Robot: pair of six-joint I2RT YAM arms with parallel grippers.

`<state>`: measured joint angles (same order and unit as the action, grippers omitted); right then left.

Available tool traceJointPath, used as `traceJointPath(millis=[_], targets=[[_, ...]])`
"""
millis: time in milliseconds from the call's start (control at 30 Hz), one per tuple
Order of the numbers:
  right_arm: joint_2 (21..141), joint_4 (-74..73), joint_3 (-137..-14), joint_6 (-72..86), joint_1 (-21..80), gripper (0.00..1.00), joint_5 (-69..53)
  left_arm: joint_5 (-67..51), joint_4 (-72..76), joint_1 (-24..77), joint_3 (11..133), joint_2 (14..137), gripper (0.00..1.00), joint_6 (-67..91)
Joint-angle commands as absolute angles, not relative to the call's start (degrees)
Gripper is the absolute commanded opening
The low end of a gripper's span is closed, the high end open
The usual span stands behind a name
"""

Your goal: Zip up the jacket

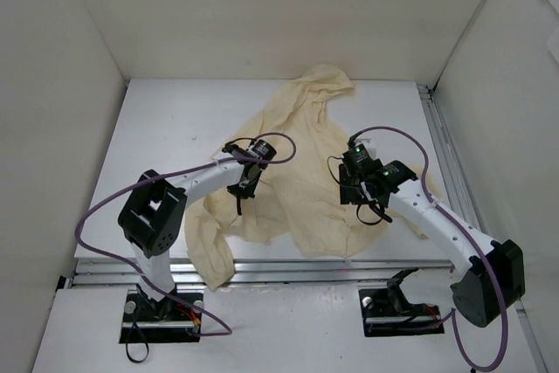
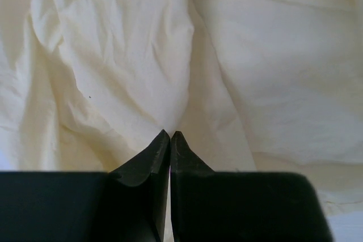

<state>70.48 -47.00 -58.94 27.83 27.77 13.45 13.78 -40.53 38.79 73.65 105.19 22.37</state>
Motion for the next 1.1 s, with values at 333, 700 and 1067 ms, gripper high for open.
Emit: traceJointPath(millis=[333,700,1067], targets=[[69.96,-45.44,-60.29,26.11,28.3,0.46,14.5,5.72,-47.55,32.26,87.18,98.35,0.0,13.46],[70.31,-45.35,-60.73,25.14,28.04,0.47,14.5,-4.83,-47.99,25.93,87.1,97.74,0.15,9.84],[71.11,-45.44,-60.82,24.26,28.3,0.48,14.33,-7.3,-46.76,24.08,82.18,95.1,0.23,10.63]])
